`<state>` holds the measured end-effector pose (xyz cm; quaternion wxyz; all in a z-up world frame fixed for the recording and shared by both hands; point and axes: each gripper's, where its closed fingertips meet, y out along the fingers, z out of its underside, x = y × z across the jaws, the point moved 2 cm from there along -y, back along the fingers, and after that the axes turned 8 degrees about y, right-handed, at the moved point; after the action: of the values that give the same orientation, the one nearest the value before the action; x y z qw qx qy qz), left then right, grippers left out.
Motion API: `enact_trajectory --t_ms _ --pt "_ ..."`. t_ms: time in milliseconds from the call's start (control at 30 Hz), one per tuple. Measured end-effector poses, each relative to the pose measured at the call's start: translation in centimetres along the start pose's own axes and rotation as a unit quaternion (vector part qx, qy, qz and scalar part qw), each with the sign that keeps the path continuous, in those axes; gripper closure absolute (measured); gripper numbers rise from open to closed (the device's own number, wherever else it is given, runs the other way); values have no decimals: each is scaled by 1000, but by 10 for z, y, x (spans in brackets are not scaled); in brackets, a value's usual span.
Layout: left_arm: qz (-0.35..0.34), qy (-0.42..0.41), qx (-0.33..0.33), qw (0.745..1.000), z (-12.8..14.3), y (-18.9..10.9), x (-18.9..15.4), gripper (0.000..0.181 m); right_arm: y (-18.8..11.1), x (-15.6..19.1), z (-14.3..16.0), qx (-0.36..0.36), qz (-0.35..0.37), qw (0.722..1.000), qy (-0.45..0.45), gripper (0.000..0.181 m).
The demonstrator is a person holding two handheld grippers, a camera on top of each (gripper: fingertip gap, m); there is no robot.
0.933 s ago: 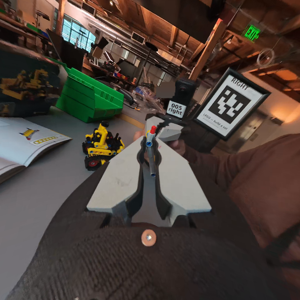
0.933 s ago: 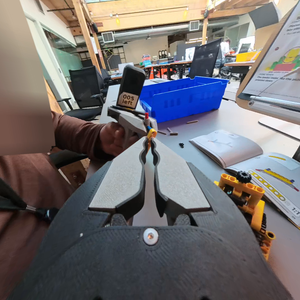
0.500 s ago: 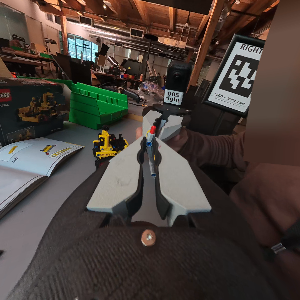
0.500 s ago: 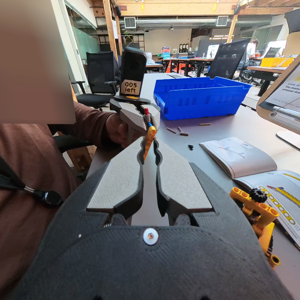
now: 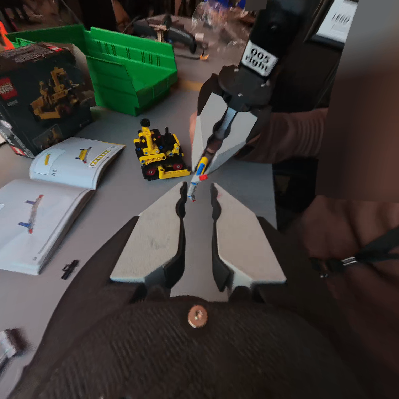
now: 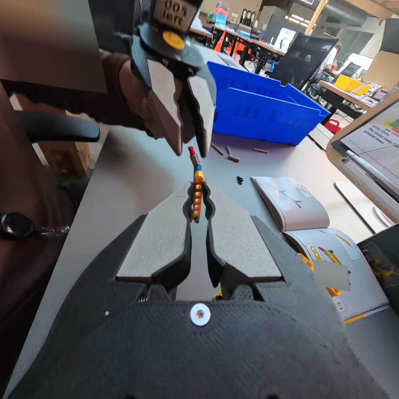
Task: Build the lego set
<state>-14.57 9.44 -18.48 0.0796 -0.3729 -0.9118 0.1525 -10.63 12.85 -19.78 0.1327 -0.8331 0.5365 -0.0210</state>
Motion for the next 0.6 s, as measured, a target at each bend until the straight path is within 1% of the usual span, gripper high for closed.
enact_trajectory --t_ms 67,100,133,200,233,267,367,467,533,567,600 --pt "-21 42 39 998 -4 3 -1 166 7 4 5 37 1 999 -34 177" --pt "-19 55 56 997 -5 4 -3 178 10 4 9 59 10 997 -51 177" --pt "-15 63 73 995 -5 4 -5 181 13 5 13 79 12 995 -62 177" --pt "-9 68 127 990 6 7 -6 181 17 8 14 95 -6 994 -52 177" --pt "-9 70 160 985 15 8 -4 181 18 10 15 101 -23 994 -36 177" --pt "-10 72 177 982 21 10 -2 181 19 12 16 110 -40 993 -16 177" --pt "11 48 193 980 30 14 -2 181 21 11 24 145 -78 986 39 177" --pt "35 25 183 982 36 17 -2 181 22 10 27 156 -103 979 79 177" --pt "64 -11 174 983 44 19 -3 179 24 11 30 172 -127 971 107 177" --pt "79 -28 163 983 47 20 -4 176 26 10 32 179 -135 967 119 177" --pt "87 -40 153 984 49 20 -3 178 28 11 33 183 -142 965 128 177"
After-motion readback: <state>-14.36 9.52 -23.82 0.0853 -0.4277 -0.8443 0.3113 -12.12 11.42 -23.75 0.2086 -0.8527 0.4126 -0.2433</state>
